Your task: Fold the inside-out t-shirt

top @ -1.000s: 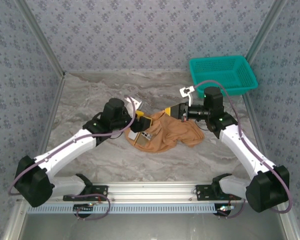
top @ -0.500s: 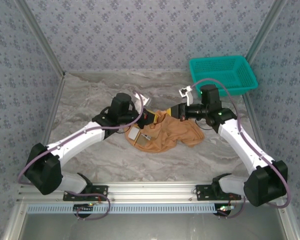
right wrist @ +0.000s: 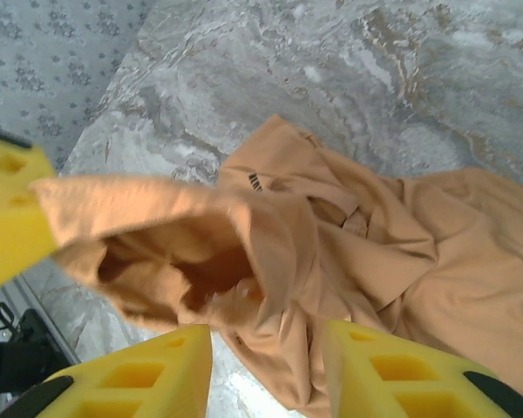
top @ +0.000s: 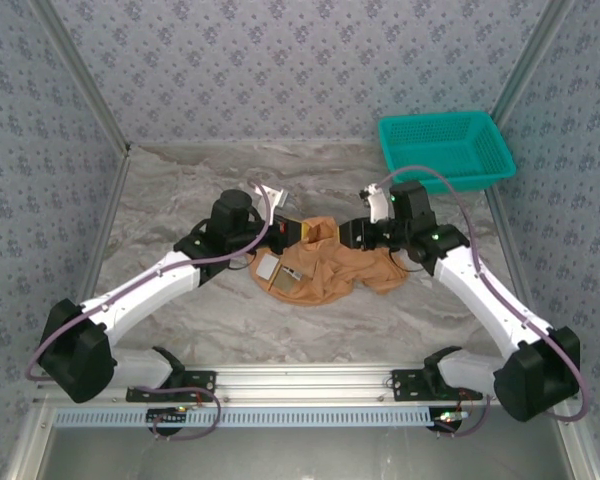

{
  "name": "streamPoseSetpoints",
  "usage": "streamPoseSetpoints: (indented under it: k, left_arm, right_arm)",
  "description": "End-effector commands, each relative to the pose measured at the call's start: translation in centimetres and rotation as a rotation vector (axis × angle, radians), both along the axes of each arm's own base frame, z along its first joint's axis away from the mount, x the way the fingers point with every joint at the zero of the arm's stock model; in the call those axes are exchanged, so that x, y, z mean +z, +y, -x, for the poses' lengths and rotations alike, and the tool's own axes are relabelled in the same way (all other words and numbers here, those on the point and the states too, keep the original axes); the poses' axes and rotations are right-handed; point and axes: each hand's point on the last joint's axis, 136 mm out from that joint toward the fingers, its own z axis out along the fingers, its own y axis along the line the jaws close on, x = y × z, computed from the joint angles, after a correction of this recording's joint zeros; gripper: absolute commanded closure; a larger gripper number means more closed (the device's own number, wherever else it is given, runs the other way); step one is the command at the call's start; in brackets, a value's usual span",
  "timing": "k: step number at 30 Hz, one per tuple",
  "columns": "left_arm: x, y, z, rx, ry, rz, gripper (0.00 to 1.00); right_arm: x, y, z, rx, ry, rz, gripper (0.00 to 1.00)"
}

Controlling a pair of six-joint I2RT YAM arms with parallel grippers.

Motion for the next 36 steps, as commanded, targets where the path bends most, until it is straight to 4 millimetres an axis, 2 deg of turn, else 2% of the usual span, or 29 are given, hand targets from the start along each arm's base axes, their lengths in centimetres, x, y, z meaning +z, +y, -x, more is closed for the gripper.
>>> streamPoseSetpoints:
  k: [1, 3, 6, 8, 13, 18, 20, 24, 27, 34, 36]
  left_arm:
    - [1.3, 0.4, -0.3, 0.034, -0.018, 0.034, 1.00]
    - [1.3, 0.3, -0.4, 0.033, -0.020, 0.036, 1.00]
    - [1.2, 0.2, -0.3, 0.030, -0.019, 0.036, 1.00]
    - [1.2, 0.2, -0.3, 0.029, -0.021, 0.035, 1.00]
    - [1.2, 0.2, -0.2, 0.023, -0.025, 0.031, 1.00]
    - [1.0, 0.2, -0.1, 0.019, -0.027, 0.028, 1.00]
    - [1.0, 0.2, -0.1, 0.018, -0.026, 0.028, 1.00]
    - [1.1, 0.3, -0.1, 0.019, -0.031, 0.028, 1.00]
    - [1.0, 0.2, -0.2, 0.019, -0.034, 0.025, 1.00]
    - [0.7, 0.3, -0.3, 0.027, -0.038, 0.012, 1.00]
    - [0.6, 0.3, -0.3, 0.029, -0.040, 0.008, 1.00]
  right_arm:
    - [0.4, 0.6, 0.3, -0.074, 0.043, -0.109, 0.53]
    - [-0.6, 0.8, 0.0, -0.124, 0.088, -0.146, 0.47]
    - [-1.0, 1.9, -0.5, -0.165, 0.138, -0.274, 0.38]
    - [-1.4, 2.4, -0.8, -0.176, 0.157, -0.299, 0.37]
    - [-0.7, 3.2, -1.4, -0.175, 0.160, -0.359, 0.31]
    - [-1.1, 3.4, -1.7, -0.192, 0.171, -0.354, 0.28]
    - [-1.4, 3.3, -1.9, -0.205, 0.179, -0.346, 0.31]
    - [-2.3, 3.6, -1.8, -0.223, 0.198, -0.311, 0.51]
    - [-2.6, 3.9, -1.6, -0.218, 0.206, -0.307, 0.58]
    - [-2.8, 4.2, -1.2, -0.230, 0.223, -0.313, 0.60]
    - [-2.8, 4.3, -1.1, -0.230, 0.228, -0.317, 0.57]
